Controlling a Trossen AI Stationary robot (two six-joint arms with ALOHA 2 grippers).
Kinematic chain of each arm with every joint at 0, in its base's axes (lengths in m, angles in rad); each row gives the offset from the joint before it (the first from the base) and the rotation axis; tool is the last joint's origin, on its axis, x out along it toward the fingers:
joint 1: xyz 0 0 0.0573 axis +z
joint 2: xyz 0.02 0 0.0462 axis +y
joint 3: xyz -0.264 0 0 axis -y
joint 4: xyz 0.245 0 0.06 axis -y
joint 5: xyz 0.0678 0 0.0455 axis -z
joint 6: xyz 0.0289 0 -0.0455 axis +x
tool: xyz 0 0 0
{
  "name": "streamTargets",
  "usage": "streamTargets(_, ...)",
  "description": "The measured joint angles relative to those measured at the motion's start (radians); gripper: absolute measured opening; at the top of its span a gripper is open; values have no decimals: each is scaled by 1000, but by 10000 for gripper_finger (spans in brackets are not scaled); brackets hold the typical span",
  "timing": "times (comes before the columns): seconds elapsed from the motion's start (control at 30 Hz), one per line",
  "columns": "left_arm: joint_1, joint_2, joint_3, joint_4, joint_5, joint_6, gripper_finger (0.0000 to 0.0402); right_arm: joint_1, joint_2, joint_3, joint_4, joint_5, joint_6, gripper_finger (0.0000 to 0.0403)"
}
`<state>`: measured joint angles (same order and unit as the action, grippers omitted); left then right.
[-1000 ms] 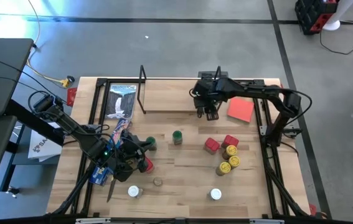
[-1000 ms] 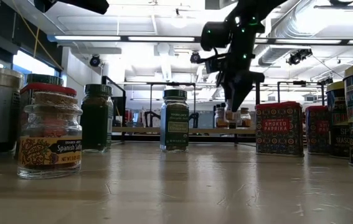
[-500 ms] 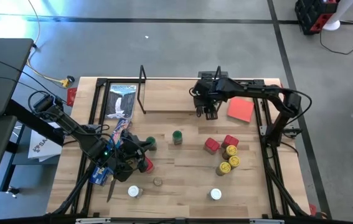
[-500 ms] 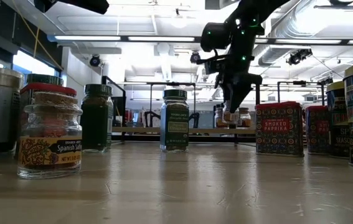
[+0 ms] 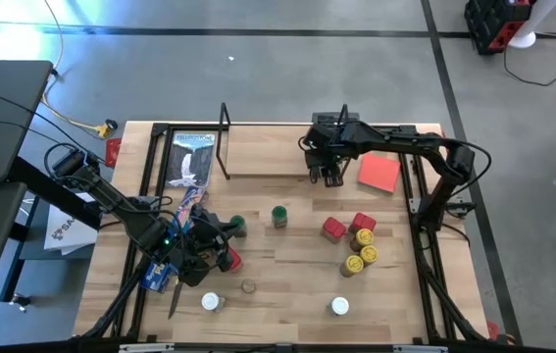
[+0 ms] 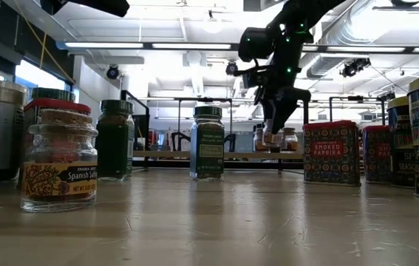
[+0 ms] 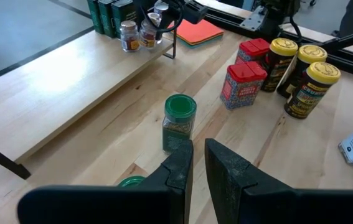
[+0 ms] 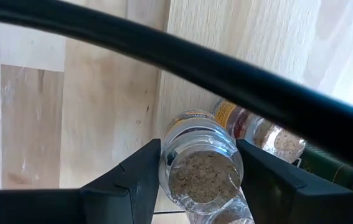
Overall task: Shelf spices
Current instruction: Put the transparent seasoning bottle on the shelf aligned with the transparent seasoning can
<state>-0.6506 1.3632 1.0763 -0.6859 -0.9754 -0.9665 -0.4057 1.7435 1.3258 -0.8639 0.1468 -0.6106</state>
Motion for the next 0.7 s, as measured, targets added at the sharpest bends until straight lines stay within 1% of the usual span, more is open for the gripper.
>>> streamTargets(0.3,0,0,0,0,0,0,37,0,0,0,3,0,0,193)
streamTargets(0.6,0,0,0,0,0,0,37,0,0,0,9,3,2,238)
streamTargets(0.7,0,0,0,0,0,0,37,1,0,0,11,67,9,242)
